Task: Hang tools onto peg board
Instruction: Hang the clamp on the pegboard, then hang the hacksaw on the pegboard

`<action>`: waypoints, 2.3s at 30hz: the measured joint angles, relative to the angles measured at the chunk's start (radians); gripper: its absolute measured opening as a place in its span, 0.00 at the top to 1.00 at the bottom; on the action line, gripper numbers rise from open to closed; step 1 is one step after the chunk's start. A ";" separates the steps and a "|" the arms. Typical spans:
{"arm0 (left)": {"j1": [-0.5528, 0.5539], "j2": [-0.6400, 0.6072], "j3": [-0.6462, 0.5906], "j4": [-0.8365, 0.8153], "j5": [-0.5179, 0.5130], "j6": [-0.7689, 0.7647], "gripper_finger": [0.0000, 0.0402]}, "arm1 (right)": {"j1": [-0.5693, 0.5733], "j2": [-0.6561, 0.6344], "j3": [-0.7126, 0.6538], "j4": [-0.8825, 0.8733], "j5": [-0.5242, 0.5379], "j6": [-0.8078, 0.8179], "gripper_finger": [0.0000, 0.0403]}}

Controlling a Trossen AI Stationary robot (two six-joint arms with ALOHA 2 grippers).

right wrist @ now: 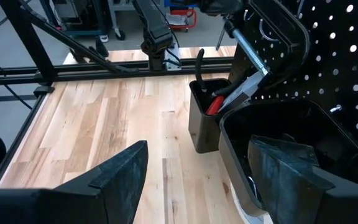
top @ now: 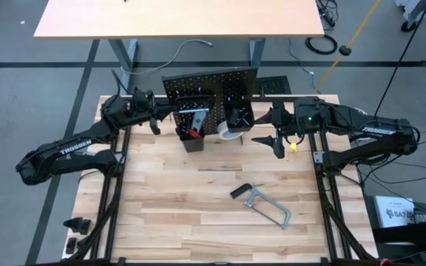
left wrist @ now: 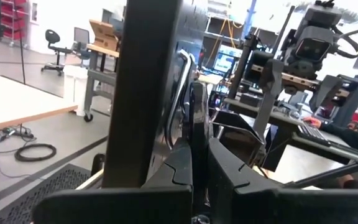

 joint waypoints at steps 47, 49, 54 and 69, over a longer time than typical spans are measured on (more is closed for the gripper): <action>0.000 -0.040 0.002 -0.104 0.000 0.061 0.75 | 0.001 0.000 0.000 -0.002 -0.003 0.016 0.33; 0.000 -0.040 0.002 -0.104 0.000 0.060 0.74 | 0.001 0.000 0.000 -0.002 -0.003 0.015 0.33; 0.000 -0.052 0.002 -0.105 0.008 0.062 0.72 | 0.001 0.000 0.000 -0.004 -0.005 0.016 0.33; 0.000 -0.256 0.002 -0.199 0.006 0.108 0.72 | 0.001 0.000 0.000 -0.019 -0.004 0.061 0.33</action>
